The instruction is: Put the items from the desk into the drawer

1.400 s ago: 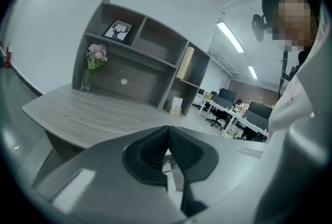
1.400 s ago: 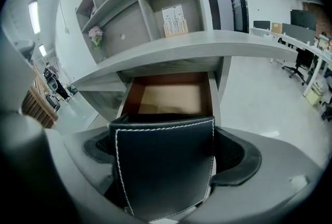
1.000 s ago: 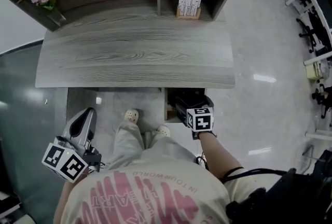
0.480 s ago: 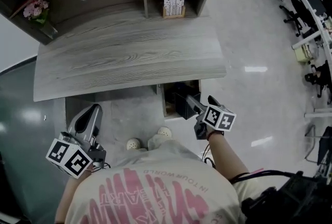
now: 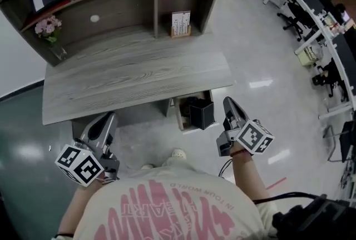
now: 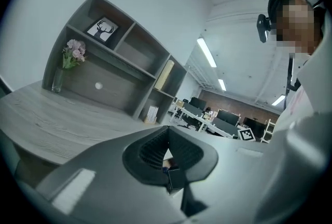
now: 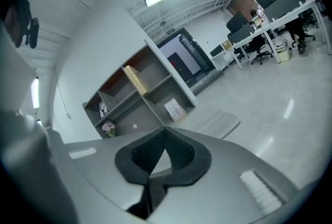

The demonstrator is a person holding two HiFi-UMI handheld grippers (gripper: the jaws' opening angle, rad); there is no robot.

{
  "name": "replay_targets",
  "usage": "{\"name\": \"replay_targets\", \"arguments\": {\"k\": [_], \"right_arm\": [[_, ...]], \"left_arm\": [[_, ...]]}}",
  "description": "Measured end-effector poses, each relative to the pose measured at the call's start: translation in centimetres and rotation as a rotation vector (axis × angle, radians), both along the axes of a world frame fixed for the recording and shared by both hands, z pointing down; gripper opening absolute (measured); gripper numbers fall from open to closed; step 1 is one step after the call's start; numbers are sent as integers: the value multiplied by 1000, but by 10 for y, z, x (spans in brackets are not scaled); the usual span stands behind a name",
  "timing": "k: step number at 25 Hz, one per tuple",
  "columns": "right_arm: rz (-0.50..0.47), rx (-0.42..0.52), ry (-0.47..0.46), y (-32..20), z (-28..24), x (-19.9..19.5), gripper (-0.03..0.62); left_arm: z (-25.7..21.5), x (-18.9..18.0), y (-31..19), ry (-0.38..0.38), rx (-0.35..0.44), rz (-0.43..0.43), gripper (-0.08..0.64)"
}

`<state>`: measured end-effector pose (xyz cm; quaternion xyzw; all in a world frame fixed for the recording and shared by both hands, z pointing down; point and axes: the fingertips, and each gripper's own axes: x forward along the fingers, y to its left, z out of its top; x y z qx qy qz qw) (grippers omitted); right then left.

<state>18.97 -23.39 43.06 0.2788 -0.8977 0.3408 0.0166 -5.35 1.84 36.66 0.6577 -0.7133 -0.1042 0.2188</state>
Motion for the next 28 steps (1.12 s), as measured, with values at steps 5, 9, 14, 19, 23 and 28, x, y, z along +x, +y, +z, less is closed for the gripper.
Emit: {"name": "replay_targets", "arguments": {"k": [5, 9, 14, 19, 23, 28], "right_arm": [[-99, 113, -155, 54, -80, -13, 6], [-138, 253, -252, 101, -119, -20, -3], [-200, 277, -277, 152, -121, -30, 5], [-197, 305, -227, 184, -112, -34, 3], [-200, 321, -197, 197, -110, -39, 3], [-203, 328, -179, 201, -110, -39, 3]], "left_arm": [[-26, 9, 10, -6, 79, 86, 20], [-30, 13, 27, -15, 93, 133, 20], [-22, 15, 53, -1, 92, 165, 20], [-21, 18, 79, -6, 91, 194, 20], [-22, 10, 92, -12, 101, 183, 20], [-23, 7, 96, -4, 114, 177, 20]]}}
